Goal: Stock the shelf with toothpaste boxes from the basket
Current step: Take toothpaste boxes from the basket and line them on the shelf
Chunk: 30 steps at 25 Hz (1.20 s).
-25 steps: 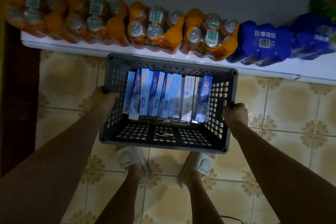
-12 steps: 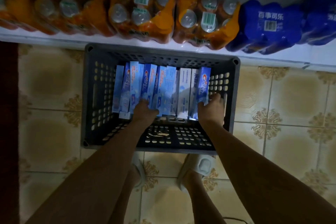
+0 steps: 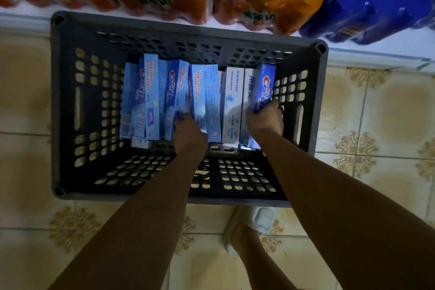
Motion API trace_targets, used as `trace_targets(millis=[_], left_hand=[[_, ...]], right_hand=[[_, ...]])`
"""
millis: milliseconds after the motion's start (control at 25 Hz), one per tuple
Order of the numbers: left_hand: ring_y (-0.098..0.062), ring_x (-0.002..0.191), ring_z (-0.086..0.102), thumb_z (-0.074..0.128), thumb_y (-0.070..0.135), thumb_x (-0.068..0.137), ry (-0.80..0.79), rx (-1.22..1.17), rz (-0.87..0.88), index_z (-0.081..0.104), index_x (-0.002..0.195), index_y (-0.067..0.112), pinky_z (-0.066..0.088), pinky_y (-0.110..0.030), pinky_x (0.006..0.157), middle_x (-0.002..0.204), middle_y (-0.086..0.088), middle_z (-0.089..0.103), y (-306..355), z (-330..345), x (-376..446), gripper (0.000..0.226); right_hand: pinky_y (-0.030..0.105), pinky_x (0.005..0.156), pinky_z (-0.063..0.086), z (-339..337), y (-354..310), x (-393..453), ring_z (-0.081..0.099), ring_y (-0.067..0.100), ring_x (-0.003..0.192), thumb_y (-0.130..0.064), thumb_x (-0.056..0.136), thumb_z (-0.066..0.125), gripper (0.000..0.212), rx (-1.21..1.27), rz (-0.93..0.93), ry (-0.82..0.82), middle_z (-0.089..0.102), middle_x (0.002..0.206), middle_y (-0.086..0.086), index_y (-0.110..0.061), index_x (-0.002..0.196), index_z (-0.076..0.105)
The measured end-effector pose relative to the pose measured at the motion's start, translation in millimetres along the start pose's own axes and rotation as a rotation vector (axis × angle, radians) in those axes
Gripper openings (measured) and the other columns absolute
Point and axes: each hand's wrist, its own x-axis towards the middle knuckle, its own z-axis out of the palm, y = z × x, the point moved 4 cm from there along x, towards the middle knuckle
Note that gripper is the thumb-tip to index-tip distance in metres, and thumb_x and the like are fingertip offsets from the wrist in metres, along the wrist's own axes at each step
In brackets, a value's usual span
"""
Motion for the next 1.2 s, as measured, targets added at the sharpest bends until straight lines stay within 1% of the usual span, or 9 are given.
trace_targets(millis=[80, 200, 320, 400, 560, 760, 920, 1080, 1200], left_hand=[[-0.036, 0.112, 0.059, 0.069, 0.02, 0.085, -0.014, -0.02, 0.01, 0.039, 0.134, 0.008, 0.054, -0.045, 0.088, 0.129, -0.019, 0.054, -3, 1, 0, 0.059], [-0.037, 0.117, 0.057, 0.076, 0.031, 0.079, -0.06, -0.174, -0.01, 0.032, 0.142, 0.007, 0.054, -0.045, 0.088, 0.133, -0.019, 0.054, 3, 3, 0, 0.08], [-0.038, 0.126, 0.05, 0.08, 0.026, 0.079, -0.057, -0.204, -0.047, 0.023, 0.149, 0.005, 0.048, -0.047, 0.097, 0.142, -0.021, 0.046, 5, 10, 5, 0.093], [-0.038, 0.129, 0.047, 0.082, 0.021, 0.076, -0.042, -0.212, -0.033, 0.026, 0.146, 0.004, 0.046, -0.048, 0.101, 0.143, -0.022, 0.045, 3, 15, 11, 0.091], [-0.038, 0.126, 0.05, 0.084, 0.013, 0.072, -0.035, -0.306, -0.035, 0.033, 0.141, 0.004, 0.049, -0.052, 0.097, 0.14, -0.022, 0.047, -2, 19, 19, 0.087], [-0.031, 0.107, 0.062, 0.079, 0.021, 0.076, -0.045, -0.447, 0.022, 0.035, 0.139, 0.016, 0.055, -0.048, 0.088, 0.122, -0.009, 0.062, -9, 9, 7, 0.076], [-0.025, 0.101, 0.063, 0.077, 0.009, 0.078, -0.136, -0.698, -0.015, 0.038, 0.127, 0.014, 0.058, -0.042, 0.081, 0.108, -0.004, 0.059, -24, -14, -17, 0.062], [-0.025, 0.1, 0.063, 0.068, -0.002, 0.085, -0.258, -0.749, -0.031, 0.048, 0.127, 0.013, 0.054, -0.03, 0.069, 0.115, -0.012, 0.06, -30, -53, -63, 0.049], [-0.027, 0.1, 0.063, 0.07, -0.01, 0.079, -0.313, -0.858, -0.1, 0.04, 0.123, 0.022, 0.058, -0.038, 0.067, 0.119, -0.014, 0.057, -23, -95, -107, 0.062]], right_hand=[[0.031, 0.069, 0.052, -4, 5, -5, 0.063, 0.022, 0.098, -0.024, 0.093, 0.062, 0.038, 0.225, 0.025, -0.079, 0.059, 0.117, 0.005, -0.015, 0.124, 0.043], [0.043, 0.084, 0.056, -8, 13, -17, 0.064, 0.02, 0.094, -0.022, 0.094, 0.061, 0.033, 0.586, 0.162, -0.228, 0.061, 0.112, 0.003, -0.023, 0.121, 0.042], [0.044, 0.08, 0.054, -8, 21, -19, 0.065, 0.023, 0.093, -0.027, 0.094, 0.06, 0.039, 0.678, 0.227, -0.309, 0.061, 0.106, 0.004, -0.021, 0.126, 0.038], [0.043, 0.073, 0.056, -4, 27, -18, 0.067, 0.024, 0.09, -0.031, 0.091, 0.062, 0.045, 0.672, 0.277, -0.334, 0.063, 0.106, 0.007, -0.018, 0.127, 0.038], [0.046, 0.08, 0.058, 3, 31, -17, 0.069, 0.024, 0.09, -0.027, 0.09, 0.065, 0.048, 0.656, 0.289, -0.381, 0.067, 0.105, 0.008, -0.014, 0.131, 0.045], [0.022, 0.061, 0.05, 11, 22, -27, 0.061, 0.018, 0.101, -0.009, 0.086, 0.07, 0.052, 0.456, 0.028, -0.327, 0.055, 0.111, 0.0, -0.015, 0.127, 0.038], [0.037, 0.074, 0.06, 1, 11, -42, 0.065, 0.02, 0.1, -0.027, 0.077, 0.081, 0.059, 0.232, -0.104, -0.187, 0.056, 0.109, -0.003, -0.023, 0.114, 0.036], [0.039, 0.07, 0.061, -30, -18, -86, 0.066, 0.015, 0.089, -0.047, 0.074, 0.079, 0.06, -0.014, -0.259, -0.174, 0.061, 0.105, -0.004, -0.027, 0.112, 0.037], [0.041, 0.076, 0.061, -62, -41, -129, 0.069, 0.02, 0.09, -0.047, 0.088, 0.066, 0.042, 0.211, -0.197, -0.307, 0.065, 0.11, 0.004, -0.022, 0.113, 0.044]])
